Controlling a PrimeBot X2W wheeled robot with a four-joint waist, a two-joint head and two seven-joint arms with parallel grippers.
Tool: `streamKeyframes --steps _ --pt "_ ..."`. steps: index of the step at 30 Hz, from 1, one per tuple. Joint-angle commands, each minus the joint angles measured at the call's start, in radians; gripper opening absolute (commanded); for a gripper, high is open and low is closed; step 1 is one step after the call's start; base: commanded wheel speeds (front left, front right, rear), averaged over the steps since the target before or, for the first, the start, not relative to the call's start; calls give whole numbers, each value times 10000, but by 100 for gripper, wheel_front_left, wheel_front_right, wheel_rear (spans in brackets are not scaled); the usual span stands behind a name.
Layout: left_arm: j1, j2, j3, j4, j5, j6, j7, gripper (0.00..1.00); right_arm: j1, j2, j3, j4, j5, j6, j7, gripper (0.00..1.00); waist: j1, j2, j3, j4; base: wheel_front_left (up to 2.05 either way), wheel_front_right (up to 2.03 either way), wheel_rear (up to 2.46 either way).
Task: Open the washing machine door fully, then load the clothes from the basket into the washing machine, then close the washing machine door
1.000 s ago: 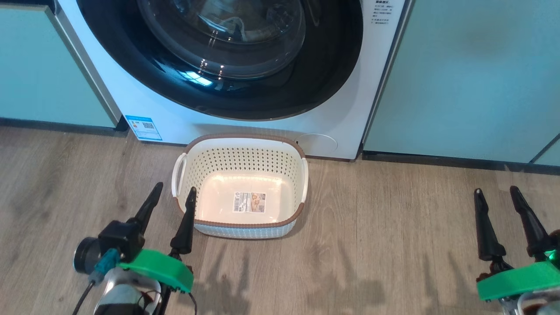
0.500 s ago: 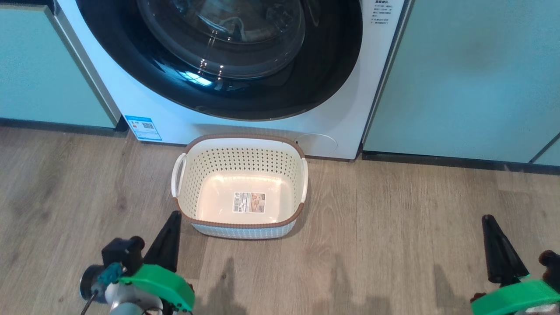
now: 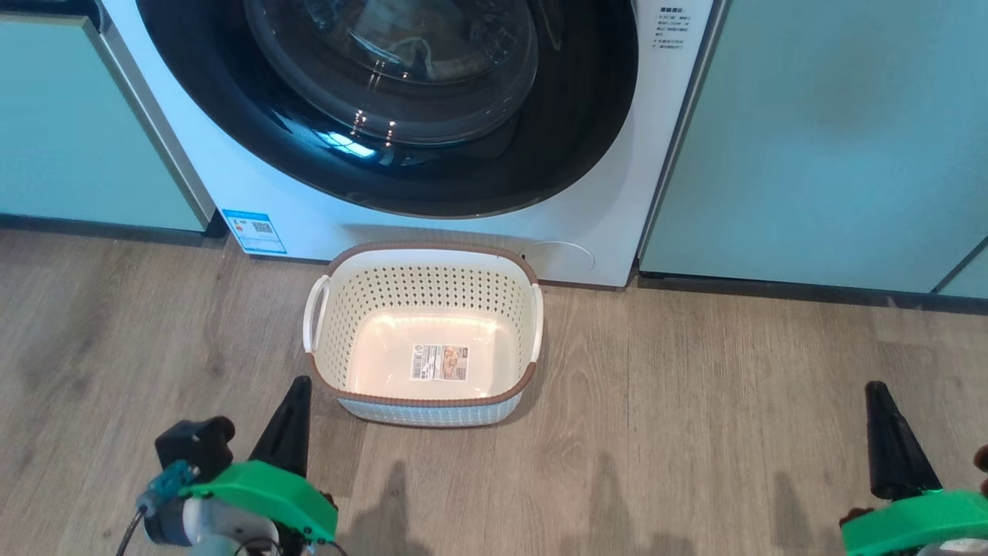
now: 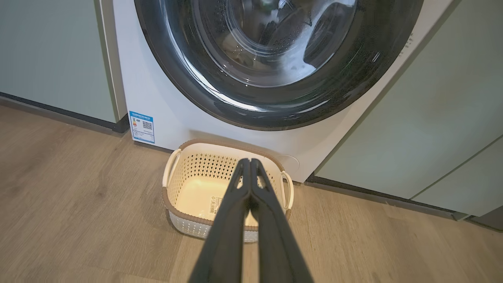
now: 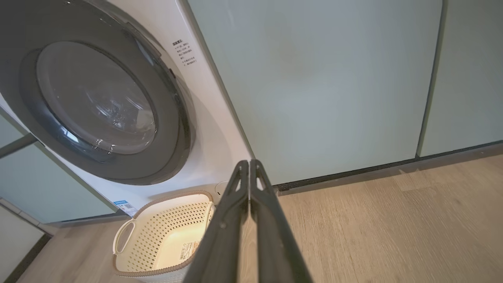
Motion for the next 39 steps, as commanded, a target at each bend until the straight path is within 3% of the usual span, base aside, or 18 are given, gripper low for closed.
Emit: streamKeyframes --steps 1,39 --pt "-439 53 150 -270 -332 -32 80 0 -484 -91 -35 -274 368 -6 62 0 0 0 -13 1 0 0 0" --pt "-655 -79 528 -99 -4643 -88 1166 0 -716 -116 -159 -123 4730 -16 1107 0 0 0 -307 7 0 0 0"
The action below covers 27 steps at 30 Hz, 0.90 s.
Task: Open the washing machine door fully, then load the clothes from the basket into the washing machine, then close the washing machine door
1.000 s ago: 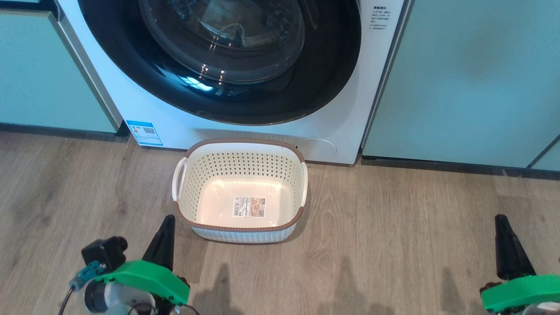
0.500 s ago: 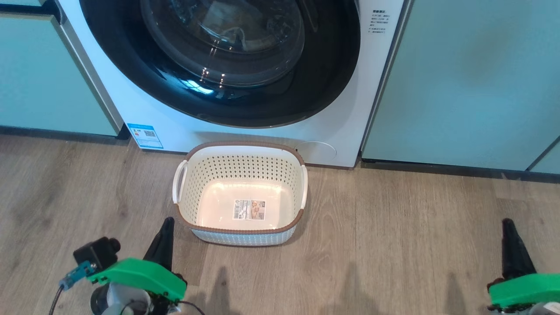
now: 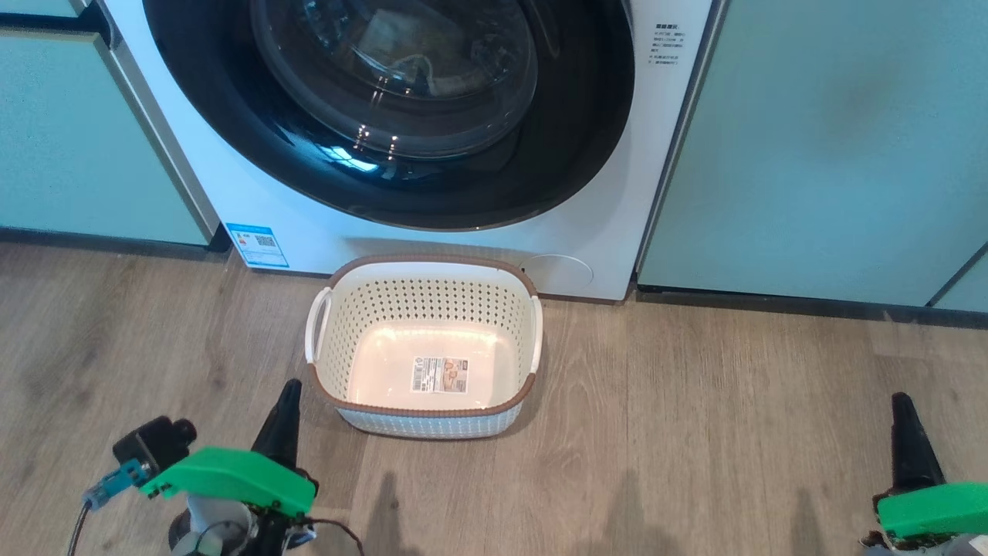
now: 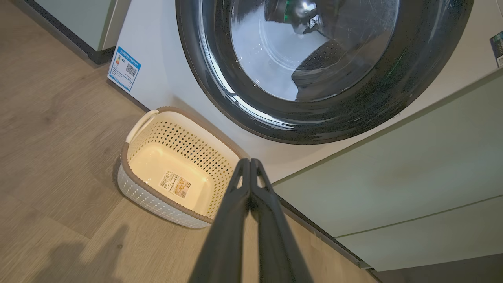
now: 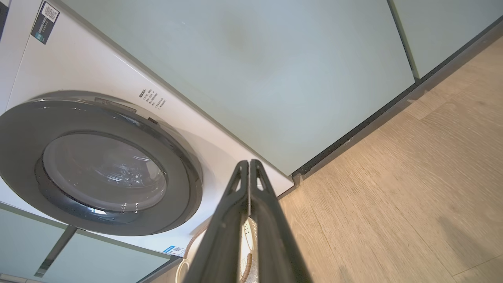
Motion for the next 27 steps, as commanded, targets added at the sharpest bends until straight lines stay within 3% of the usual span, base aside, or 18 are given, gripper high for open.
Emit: streamKeyframes --steps 1,27 --pt "-449 29 220 -265 -336 -82 99 0 -572 -116 -4 -294 358 -15 83 0 0 0 -14 0 0 0 0" --pt "-602 -63 488 -143 -3364 -122 865 0 -737 -109 -126 -186 3392 -22 845 0 0 0 -220 5 0 0 0"
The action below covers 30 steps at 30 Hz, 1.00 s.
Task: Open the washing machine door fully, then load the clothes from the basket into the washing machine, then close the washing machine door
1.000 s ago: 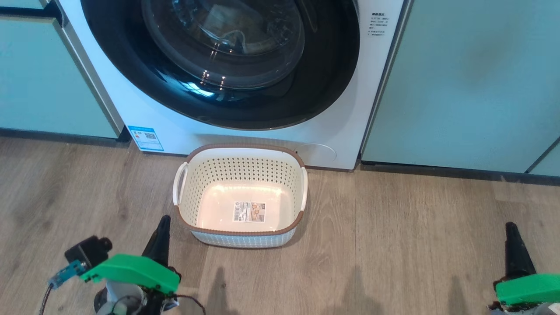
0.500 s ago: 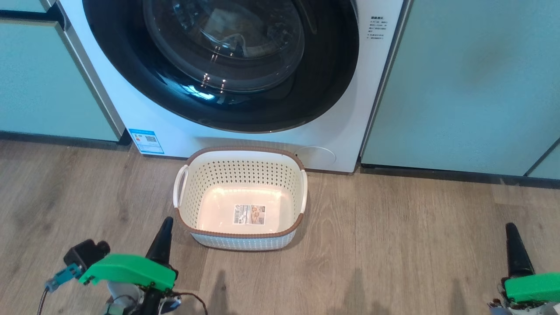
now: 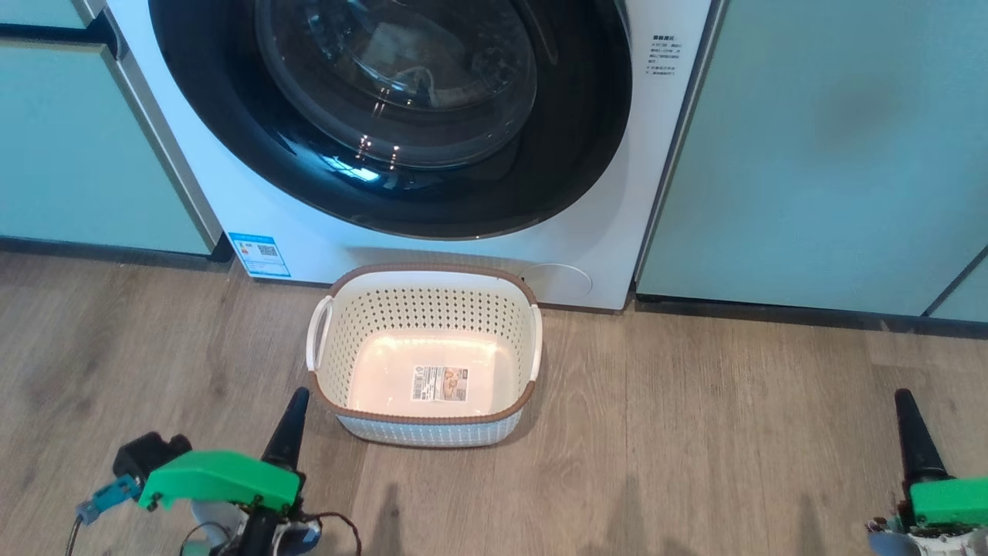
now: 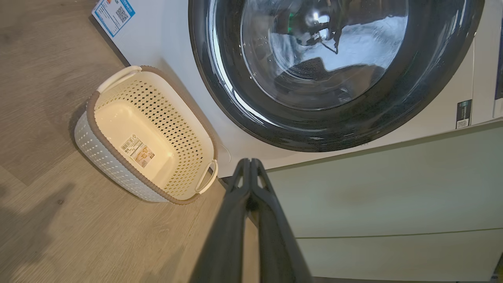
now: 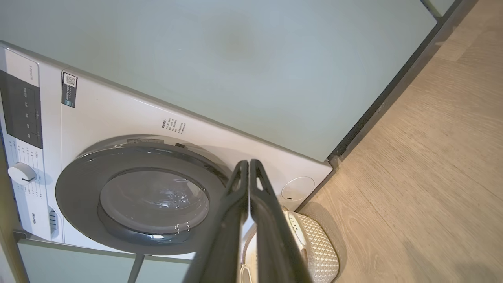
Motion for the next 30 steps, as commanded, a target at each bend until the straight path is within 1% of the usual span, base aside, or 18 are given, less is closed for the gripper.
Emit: streamKeyframes --steps 1,30 --pt "-598 83 355 -269 -240 -119 43 0 -536 -109 91 -260 261 -22 57 0 0 -1 -7 1 0 0 0" --pt "-768 -20 652 -133 -3619 -163 896 0 -722 -89 -63 -139 3631 -30 921 0 0 -1 -237 6 0 0 0"
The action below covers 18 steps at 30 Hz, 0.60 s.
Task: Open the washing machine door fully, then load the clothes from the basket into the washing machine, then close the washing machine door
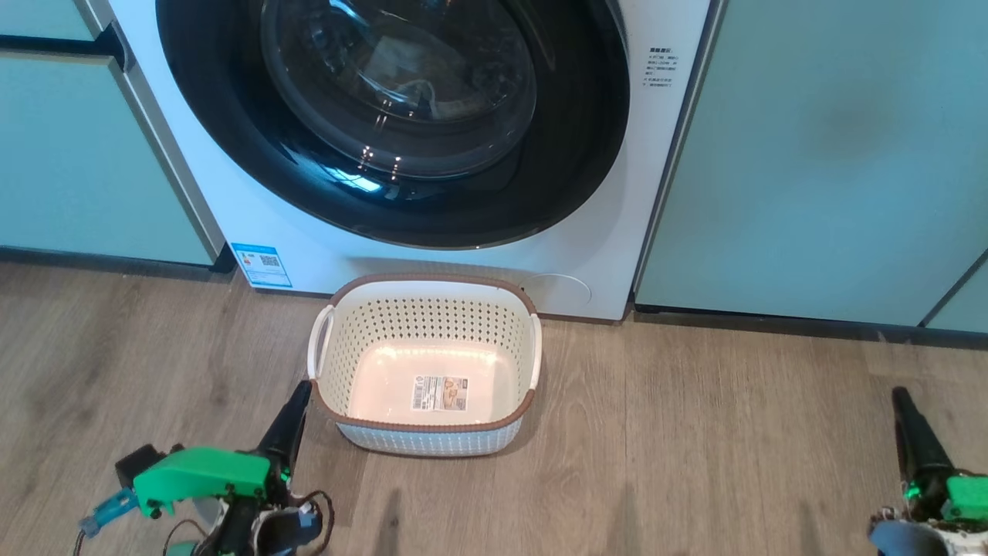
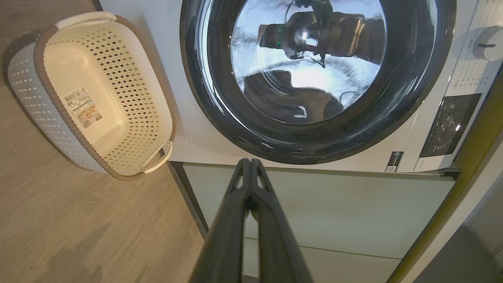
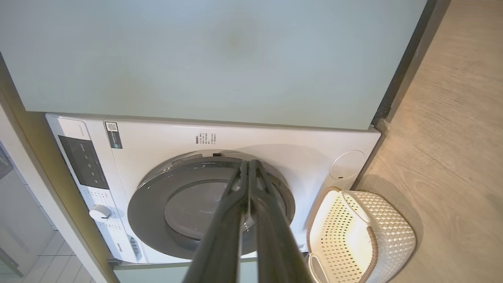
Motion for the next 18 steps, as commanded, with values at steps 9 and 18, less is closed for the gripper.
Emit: streamKeyframes --steps 9,18 --pt "-618 26 479 -252 -1193 -97 313 0 -667 -82 77 -274 1201 -30 320 0 0 0 -70 2 0 0 0" --pt "-621 24 484 -250 -1266 -98 330 0 -672 -72 60 -271 1263 -30 349 0 0 0 -75 2 0 0 0"
